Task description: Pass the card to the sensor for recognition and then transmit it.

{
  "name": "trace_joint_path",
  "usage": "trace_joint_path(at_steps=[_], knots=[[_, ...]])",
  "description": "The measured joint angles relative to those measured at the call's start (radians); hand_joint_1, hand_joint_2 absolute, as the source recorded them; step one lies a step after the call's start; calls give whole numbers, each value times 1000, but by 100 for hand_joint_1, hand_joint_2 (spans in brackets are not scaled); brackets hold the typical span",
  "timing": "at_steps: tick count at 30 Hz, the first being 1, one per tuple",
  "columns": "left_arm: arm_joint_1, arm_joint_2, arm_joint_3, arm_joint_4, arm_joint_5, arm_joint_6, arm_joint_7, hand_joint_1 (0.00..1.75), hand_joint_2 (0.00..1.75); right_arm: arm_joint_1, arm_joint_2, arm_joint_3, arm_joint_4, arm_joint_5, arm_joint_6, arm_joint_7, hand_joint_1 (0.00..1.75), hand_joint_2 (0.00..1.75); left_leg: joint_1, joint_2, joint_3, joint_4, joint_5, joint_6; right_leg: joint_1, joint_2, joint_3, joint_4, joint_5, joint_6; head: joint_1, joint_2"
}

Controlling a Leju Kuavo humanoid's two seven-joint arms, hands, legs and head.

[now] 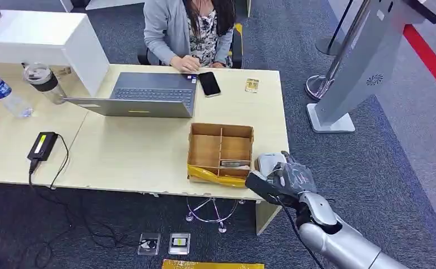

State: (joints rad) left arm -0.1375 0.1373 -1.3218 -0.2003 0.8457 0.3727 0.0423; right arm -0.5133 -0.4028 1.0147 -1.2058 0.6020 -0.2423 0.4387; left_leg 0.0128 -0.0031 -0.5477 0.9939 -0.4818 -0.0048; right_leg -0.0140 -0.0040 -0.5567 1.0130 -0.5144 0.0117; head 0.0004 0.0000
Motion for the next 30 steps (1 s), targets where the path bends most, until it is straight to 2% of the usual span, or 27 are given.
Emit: trace_joint_path(at_steps=[21, 30], knots=[[0, 0, 0, -5, -20, 8, 0, 0, 0, -2, -5, -1, 55, -10, -35, 30, 175, 175, 0, 0, 1, 0, 0, 0, 0, 0, 1, 0, 0, 0, 0, 0], [1, 0, 0, -5, -32, 8, 0, 0, 0, -34, -21, -18, 32, 36, -11, 65, 175, 175, 0, 1, 1, 1, 0, 0, 0, 0, 1, 0, 1, 1, 0, 0]])
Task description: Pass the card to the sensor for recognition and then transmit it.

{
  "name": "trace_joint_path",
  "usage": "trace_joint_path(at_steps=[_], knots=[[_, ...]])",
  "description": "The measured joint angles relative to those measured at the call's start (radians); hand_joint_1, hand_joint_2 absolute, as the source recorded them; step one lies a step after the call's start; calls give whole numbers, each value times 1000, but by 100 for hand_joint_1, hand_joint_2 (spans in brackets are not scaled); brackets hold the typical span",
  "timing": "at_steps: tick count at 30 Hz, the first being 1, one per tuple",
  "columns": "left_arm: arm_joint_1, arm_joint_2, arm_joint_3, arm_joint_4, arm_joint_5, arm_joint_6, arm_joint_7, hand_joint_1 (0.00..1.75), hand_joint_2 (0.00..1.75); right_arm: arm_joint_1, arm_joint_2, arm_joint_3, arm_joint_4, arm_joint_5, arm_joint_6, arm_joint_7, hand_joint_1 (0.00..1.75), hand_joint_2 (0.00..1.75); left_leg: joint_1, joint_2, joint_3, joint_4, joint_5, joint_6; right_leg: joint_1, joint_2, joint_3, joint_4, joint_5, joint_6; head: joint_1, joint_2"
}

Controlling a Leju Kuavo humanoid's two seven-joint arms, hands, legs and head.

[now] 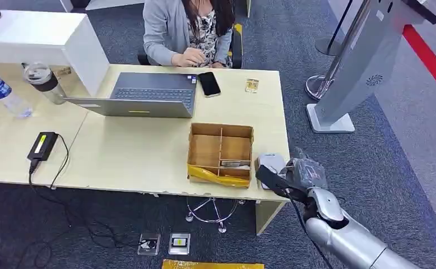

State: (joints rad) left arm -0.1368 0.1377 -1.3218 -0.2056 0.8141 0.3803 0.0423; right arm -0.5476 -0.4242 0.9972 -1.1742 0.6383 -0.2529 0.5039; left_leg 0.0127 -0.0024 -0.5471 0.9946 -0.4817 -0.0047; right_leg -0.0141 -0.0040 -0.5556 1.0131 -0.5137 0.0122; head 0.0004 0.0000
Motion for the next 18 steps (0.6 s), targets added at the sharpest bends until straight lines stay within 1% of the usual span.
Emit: trace_joint_path(at_steps=[4, 9, 13, 16, 18], knots=[[0, 0, 0, 0, -7, 0, 0, 0, 0, -48, -4, -10, -48, 47, 46, 25, 175, 175, 0, 0, 0, 0, 0, 0, 0, 1, 0, 0, 0, 0, 0, 0], [0, 0, 0, 0, -18, -5, 0, 0, 0, -140, -3, -11, -106, 87, 114, 35, 175, 175, 0, 0, 0, 0, 0, 0, 0, 1, 0, 0, 0, 0, 0, 0], [0, -1, 0, 0, -18, -7, 0, 0, 0, -184, 11, -10, -126, 88, 135, 31, 175, 175, 0, 0, -1, 0, 0, 0, 0, 0, 0, 0, 0, 0, 0, 0], [-1, -1, 0, 0, -21, -14, 0, 0, 0, -207, 31, -7, -126, 93, 138, 18, 175, 175, 0, 0, -1, 0, 0, 0, 0, 0, 0, 0, 0, 0, 0, 0], [-1, -2, 0, 0, -24, -17, 0, 0, 0, -218, 54, -5, -126, 101, 135, 6, 175, 175, 0, 0, -1, 0, 0, 0, 0, 0, 0, 0, 0, 0, 0, 0]])
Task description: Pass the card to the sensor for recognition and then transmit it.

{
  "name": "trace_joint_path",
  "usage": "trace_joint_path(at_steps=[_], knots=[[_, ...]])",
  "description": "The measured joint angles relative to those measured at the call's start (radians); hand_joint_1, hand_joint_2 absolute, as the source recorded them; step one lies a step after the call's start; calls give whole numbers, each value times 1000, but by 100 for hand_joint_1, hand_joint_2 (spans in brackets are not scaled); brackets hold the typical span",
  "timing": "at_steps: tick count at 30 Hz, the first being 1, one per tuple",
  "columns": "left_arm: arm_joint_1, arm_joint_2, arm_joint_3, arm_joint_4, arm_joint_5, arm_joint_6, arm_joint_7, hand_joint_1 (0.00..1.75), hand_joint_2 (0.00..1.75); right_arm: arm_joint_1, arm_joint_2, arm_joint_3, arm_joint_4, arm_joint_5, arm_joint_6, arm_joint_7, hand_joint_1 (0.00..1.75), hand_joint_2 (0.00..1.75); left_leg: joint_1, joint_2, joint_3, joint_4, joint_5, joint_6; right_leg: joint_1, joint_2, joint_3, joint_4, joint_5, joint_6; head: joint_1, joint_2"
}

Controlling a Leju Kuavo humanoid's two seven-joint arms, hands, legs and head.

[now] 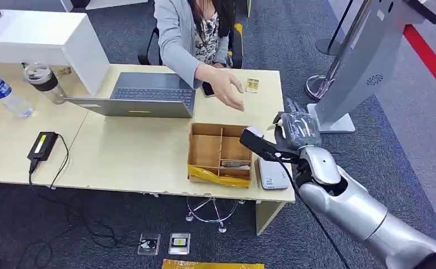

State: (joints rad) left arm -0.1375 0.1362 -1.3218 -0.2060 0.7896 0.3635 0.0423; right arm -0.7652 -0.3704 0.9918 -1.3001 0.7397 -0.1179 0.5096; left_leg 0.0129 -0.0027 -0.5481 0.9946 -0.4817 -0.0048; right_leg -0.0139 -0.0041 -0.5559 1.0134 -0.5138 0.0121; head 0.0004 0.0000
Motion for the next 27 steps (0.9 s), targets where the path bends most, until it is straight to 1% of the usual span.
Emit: trace_joint_path(at_steps=[9, 12, 15, 17, 18, 19, 20, 23, 27], knots=[[-2, -1, 0, -3, -15, -8, 0, 0, 0, -33, 105, 11, 31, 7, -2, -42, 175, 175, 0, 0, -1, 0, 0, 0, 0, 0, -1, 0, 0, 0, 0, 0], [-9, -1, 0, -3, -30, -26, 0, 0, 0, -32, 148, 22, 54, 8, -13, -60, 175, 175, 0, 0, -1, 0, 0, 0, 0, 1, -1, 0, 0, 0, 0, 0], [-20, -1, 0, -3, -40, -40, 0, 0, 0, -32, 186, 26, 82, 8, -31, -61, 175, 175, 0, 0, 0, 0, 0, 0, 0, 1, -1, 0, 0, 0, 0, 0], [-24, -1, 0, -3, -44, -45, 0, 0, 0, -33, 201, 26, 92, 9, -34, -62, 175, 175, 0, 0, 0, 0, 0, 0, 1, 1, -1, 0, 0, 0, 0, 0], [-25, -1, 0, -3, -45, -48, 0, 0, 0, -33, 208, 26, 96, 10, -34, -62, 87, 175, 0, 0, 0, 0, 0, 0, 1, 1, -1, 0, 0, 0, 0, 0], [-26, -1, 0, -3, -45, -51, 0, 0, 0, -33, 215, 26, 100, 10, -34, -62, 87, 175, 0, 0, 0, 0, 0, 0, 1, 1, -1, 0, 0, 0, 0, 0], [-26, -1, 0, -3, -43, -53, 0, 0, 0, -33, 220, 26, 103, 10, -34, -62, 0, 0, 0, 0, 0, 0, 0, 0, 1, 0, -1, 0, 0, 0, 0, 0], [-27, -1, 0, -3, -42, -55, 0, 0, 0, -33, 232, 26, 110, 14, -34, -67, 0, 0, 0, 0, -1, 0, 0, 0, 0, 0, -1, 0, 0, 0, 0, 0], [-27, -1, 0, -3, -41, -53, 0, 0, 0, -31, 246, 26, 119, 20, -51, -112, 0, 0, 0, 0, 0, 0, 0, 0, 0, 1, -1, 0, 0, 0, 0, 0]])
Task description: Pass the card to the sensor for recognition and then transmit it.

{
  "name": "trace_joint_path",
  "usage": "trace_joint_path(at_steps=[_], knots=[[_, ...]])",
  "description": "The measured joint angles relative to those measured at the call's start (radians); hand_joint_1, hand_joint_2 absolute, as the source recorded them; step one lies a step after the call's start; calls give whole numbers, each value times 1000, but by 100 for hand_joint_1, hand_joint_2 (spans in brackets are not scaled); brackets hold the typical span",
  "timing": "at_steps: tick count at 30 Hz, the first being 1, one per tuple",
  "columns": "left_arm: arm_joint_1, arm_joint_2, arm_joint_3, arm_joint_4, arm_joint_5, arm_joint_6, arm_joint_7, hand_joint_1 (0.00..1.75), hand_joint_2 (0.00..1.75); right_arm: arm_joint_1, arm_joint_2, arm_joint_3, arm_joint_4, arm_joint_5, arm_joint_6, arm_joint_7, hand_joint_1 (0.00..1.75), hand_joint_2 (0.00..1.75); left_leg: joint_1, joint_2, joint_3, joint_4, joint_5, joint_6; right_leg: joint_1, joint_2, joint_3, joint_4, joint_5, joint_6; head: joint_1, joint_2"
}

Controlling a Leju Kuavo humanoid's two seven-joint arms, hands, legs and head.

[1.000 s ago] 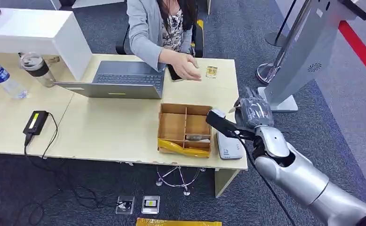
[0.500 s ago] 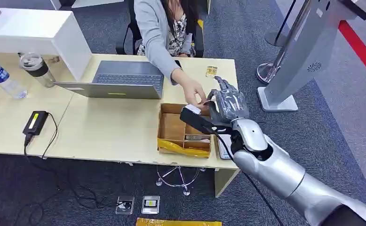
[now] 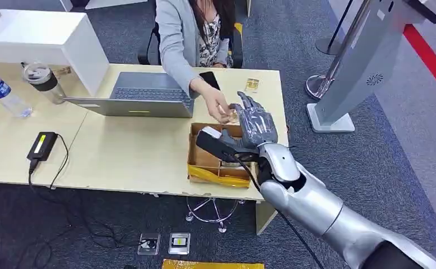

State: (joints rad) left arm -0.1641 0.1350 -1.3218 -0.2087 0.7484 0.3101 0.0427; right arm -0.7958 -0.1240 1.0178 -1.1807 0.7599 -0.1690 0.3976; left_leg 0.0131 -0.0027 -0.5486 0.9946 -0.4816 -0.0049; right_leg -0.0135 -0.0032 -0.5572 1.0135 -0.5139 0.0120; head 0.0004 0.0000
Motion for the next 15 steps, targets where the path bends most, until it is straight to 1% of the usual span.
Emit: trace_joint_path(at_steps=[6, 10, 13, 14, 15], knots=[[0, 0, 2, 0, 5, 4, 0, 0, 0, 8, 15, 0, 0, 37, 11, -16, 0, 0, 0, 0, 0, 0, 0, 0, 0, 0, 0, 0, 0, 0, 0, 0], [3, 0, 10, 0, 6, 8, 0, 0, 0, 29, 12, -1, -34, 82, 24, 14, 0, 0, 0, 0, 1, 0, 0, 0, 0, 0, 0, 0, 0, 0, 0, 0], [4, 0, 17, 0, 7, 11, 0, 0, 0, 51, -2, -8, -73, 117, 24, 53, 0, 0, 0, 0, 1, 0, 0, 0, 0, 0, 0, 0, 0, 0, 0, 0], [5, 0, 17, 0, 7, 11, 0, 0, 0, 63, -8, -15, -87, 123, 23, 63, 0, 175, 0, 0, 1, 0, 0, 0, 0, 0, 0, 0, 0, 0, 0, 0], [7, 0, 18, 0, 9, 12, -1, 0, 0, 76, -16, -23, -106, 127, 22, 74, 0, 175, 0, 0, 1, 0, 0, 0, 0, 0, 0, 0, 0, 0, 0, 0]])
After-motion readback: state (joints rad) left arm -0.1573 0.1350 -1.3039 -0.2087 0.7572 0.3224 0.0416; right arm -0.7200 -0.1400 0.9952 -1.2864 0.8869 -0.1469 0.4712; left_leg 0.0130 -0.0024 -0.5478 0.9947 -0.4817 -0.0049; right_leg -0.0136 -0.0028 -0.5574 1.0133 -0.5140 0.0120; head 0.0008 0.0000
